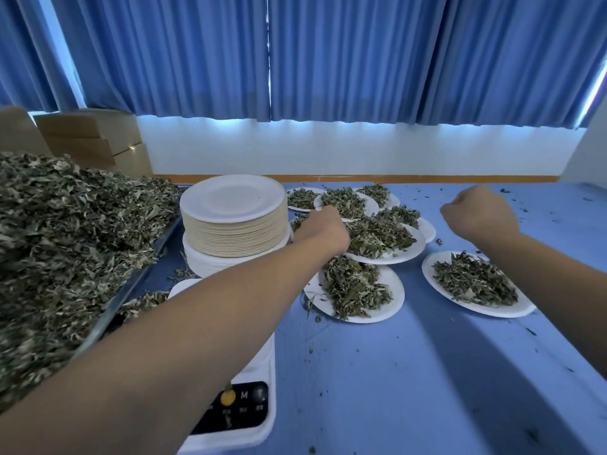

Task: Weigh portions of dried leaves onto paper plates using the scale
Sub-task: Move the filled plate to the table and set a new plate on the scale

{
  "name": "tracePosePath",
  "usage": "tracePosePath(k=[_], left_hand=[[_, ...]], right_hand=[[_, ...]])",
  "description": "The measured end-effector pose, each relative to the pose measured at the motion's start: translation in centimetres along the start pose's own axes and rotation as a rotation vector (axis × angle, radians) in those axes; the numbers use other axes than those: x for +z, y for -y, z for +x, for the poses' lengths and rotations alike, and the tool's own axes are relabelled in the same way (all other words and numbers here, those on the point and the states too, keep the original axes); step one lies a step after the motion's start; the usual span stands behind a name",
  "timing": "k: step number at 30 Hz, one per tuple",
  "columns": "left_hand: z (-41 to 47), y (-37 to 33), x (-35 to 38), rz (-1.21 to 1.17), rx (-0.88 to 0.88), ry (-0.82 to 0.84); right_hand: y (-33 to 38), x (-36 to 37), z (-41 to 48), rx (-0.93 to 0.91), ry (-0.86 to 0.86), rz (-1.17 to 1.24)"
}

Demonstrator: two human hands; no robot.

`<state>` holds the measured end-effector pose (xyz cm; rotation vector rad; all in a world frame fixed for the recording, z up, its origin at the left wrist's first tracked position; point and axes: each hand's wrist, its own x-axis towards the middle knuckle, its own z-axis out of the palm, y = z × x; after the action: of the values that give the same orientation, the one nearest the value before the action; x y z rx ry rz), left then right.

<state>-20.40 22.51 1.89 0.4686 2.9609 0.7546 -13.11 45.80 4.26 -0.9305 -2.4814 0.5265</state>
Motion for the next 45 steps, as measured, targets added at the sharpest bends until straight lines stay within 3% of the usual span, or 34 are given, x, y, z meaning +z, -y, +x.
tracePosePath(k=[3,7,14,18,29,37,42,45], left_hand=[[-0.3,0.0,0.1,-0.012,-0.006,-0.013],[-0.3,0.6,0.1,-0.062,0.008,-0.024],[-0.6,1.4,0.5,-0.128,-0.027,-0.01],[-0.7,1.8,0.3,-0.174,-0.015,0.001],[-1.7,2.1,0.2,-0.19,0.001,0.002],[-3.1,2.9,1.0,-0.269,0.072,-0.171],[-4.0,2.4,0.0,-0.305,0.156,-0.225],[-5.3,2.8,-2.3,-0.33,0.318,-0.262]], right_hand=[[-3.1,-0.6,-0.2,0.154,0.044,0.069],[-6.4,-0.2,-1.0,0.366,0.031,0.446],[-5.9,1.9,-2.4,0.512,-0.075,0.776],[-4.4,2.3,-1.7,0.581,-0.081,0.838],[-5.5,1.3,-3.1,0.533,-0.089,0.699],[-6.2,2.0,-8.2,0.491,-0.315,0.811],[-3.3,2.0,-8.1,0.438,-0.404,0.641],[-0.9,1.1,-9.2,0.15,-0.426,0.518]])
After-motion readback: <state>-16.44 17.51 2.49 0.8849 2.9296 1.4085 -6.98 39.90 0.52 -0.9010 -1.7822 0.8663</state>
